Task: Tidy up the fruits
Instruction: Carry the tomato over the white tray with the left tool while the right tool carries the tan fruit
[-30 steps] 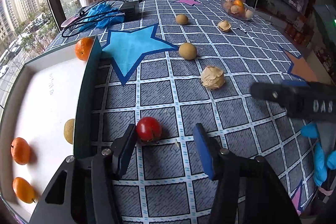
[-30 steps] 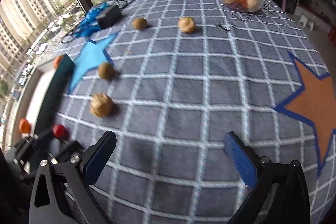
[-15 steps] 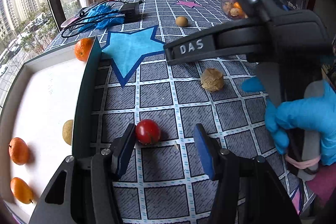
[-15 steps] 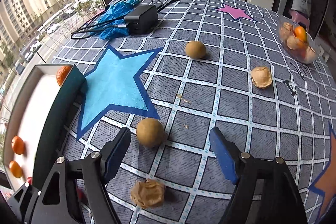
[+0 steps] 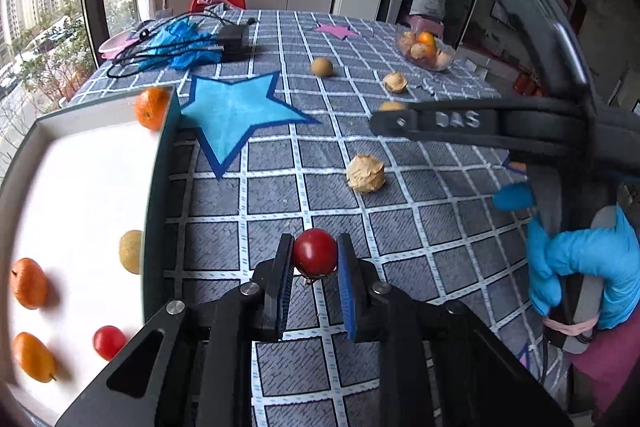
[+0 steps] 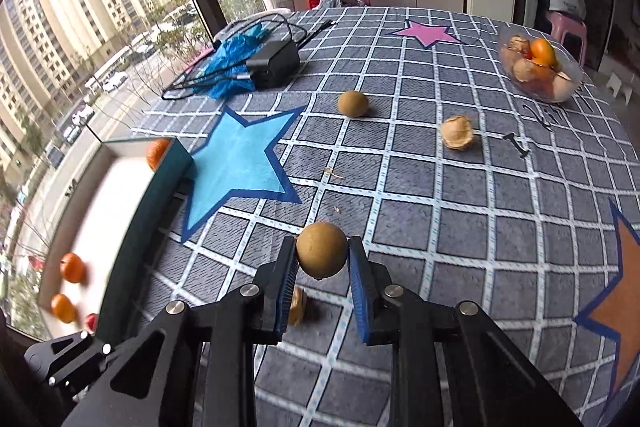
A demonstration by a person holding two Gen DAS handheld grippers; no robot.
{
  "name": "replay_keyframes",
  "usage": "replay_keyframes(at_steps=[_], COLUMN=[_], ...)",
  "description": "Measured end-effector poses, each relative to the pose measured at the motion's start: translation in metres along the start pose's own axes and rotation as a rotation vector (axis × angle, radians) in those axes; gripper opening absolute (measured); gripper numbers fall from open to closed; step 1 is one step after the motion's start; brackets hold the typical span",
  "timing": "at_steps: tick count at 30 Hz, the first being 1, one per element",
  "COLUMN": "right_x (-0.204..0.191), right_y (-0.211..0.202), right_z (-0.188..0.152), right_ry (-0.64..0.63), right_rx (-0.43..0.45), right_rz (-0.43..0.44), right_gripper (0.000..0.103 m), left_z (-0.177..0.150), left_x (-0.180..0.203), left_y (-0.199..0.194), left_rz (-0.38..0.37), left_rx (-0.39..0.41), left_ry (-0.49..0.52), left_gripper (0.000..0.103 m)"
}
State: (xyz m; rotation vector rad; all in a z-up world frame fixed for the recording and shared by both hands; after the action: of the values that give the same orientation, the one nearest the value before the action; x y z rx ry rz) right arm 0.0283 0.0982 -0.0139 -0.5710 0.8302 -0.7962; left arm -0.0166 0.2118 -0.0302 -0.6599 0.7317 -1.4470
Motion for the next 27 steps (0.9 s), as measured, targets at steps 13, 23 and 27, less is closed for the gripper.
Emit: replay_keyframes(at_steps=[13, 23, 27], right_x=[-0.033, -0.072, -0.089], right_y=[-0.031, -0.029, -0.024], right_z=[-0.011, -0.010, -0.010], right_ry=[-0.012, -0.065, -0.082], right_rx=[0.015, 0.009, 0.001], right_rz=[0.040, 0.051, 0.064], right_gripper=[0.026, 0.026, 0.026], left_z=[0.007, 0.004, 0.002], left_x=[-0.052, -0.089, -0.100], left_y=[-0.027, -0.037, -0.040], left_rz=[0.106, 0.171, 0.178], left_rx=[0.062, 0.100, 0.109], left_ry=[-0.060, -0.086, -0.096], left_gripper=[0.023, 0.023, 0.023])
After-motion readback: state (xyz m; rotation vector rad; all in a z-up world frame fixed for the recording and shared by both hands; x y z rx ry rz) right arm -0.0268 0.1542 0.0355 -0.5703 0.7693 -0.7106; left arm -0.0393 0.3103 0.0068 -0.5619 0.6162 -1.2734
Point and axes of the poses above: each gripper's, at about its wrist camera, not at the fingertips, and y roughly the way its jaws point, x to its right, z to its top, the point moved 9 cm from there along y, roughly the way its jaws point, and after that the axes turned 14 degrees about z, right-handed, at the moved point
